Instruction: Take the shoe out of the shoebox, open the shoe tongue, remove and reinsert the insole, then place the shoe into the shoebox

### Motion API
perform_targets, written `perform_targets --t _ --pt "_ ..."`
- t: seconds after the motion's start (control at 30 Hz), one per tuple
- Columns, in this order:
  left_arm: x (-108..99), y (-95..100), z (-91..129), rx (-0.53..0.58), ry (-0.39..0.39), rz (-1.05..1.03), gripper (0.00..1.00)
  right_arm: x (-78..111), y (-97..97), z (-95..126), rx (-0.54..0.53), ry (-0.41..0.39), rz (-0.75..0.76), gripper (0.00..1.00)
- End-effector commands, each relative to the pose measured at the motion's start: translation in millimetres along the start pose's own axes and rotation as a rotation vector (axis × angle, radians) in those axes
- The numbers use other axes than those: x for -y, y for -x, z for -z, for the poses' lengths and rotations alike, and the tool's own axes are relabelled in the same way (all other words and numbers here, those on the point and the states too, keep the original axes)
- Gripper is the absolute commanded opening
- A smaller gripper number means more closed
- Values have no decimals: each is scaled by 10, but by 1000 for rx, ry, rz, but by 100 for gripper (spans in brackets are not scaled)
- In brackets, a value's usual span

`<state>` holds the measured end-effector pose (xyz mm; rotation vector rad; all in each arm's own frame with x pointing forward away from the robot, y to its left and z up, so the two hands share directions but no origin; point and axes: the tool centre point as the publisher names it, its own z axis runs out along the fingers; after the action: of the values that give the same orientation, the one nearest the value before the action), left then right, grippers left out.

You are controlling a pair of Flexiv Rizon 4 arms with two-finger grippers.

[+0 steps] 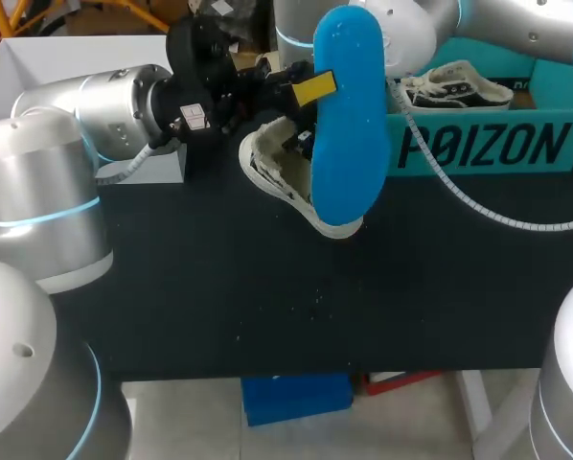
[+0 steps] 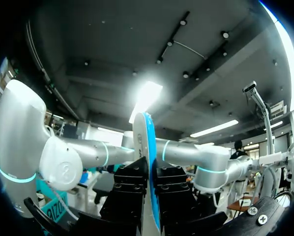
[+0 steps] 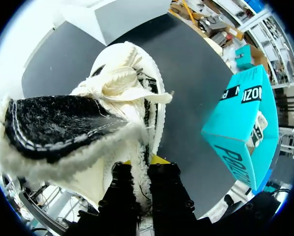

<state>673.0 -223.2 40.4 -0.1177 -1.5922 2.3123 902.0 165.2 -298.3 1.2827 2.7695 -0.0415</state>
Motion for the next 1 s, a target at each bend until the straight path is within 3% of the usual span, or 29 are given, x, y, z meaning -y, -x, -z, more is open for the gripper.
perform_targets --t 0.03,0.17,0.33,0.63,1.0 --pt "-11 -3 5 -1 -1 -2 0 -22 35 -62 29 -13 -779 0" --pt "-11 -3 5 -1 -1 -2 0 0 99 -119 99 -42 -930 0" --pt "-11 -3 5 -1 -1 -2 0 0 93 -180 122 -60 -966 0" --pt "-11 -3 5 -1 -1 -2 0 4 -32 -359 145 -61 -936 0" --pt "-11 -3 5 -1 -1 -2 0 23 -231 -786 122 -50 -866 0"
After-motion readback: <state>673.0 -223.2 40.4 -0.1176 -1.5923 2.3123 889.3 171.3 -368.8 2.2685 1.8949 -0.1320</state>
